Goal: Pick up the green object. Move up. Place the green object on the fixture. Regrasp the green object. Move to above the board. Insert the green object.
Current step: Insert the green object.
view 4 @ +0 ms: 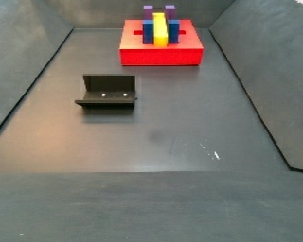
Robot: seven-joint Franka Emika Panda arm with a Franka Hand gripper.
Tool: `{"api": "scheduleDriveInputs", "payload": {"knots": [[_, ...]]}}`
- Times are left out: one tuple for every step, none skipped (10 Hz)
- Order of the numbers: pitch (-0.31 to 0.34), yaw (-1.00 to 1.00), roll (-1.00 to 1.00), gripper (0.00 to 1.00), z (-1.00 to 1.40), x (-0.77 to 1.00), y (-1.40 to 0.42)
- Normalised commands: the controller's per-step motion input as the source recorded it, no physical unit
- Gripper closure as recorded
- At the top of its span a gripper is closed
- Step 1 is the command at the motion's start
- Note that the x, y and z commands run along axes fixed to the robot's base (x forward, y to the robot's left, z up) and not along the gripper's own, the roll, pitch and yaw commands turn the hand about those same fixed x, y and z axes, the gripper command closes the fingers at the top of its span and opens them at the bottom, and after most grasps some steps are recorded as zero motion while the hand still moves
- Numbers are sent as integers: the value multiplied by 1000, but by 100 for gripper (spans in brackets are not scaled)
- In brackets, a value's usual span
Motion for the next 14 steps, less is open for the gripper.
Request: {"api": "scheduleDriveInputs", "payload": {"knots": [[0, 0, 0, 100, -34, 0, 0], [-74, 0, -94, 100, -229, 26, 0], [-104, 0, -376, 100, -203, 0, 229], [-94, 0, -500, 100, -6, 0, 311], [-100, 0, -500, 100, 0, 0, 249], [-131, 0, -500, 100, 0, 0, 171], [-156, 0, -473, 100, -123, 0, 11], [-171, 0, -299, 100, -414, 0, -57], [-246, 0, -63, 100, -649, -40, -400], [-257, 0, -36, 100, -671, -14, -466], [-287, 0, 0, 100, -614, 0, -509], [-241, 0, 126, 100, -489, 0, -480], [-204, 0, 164, 100, -434, 0, -400], [-180, 0, 127, 100, -363, 0, -283]]}}
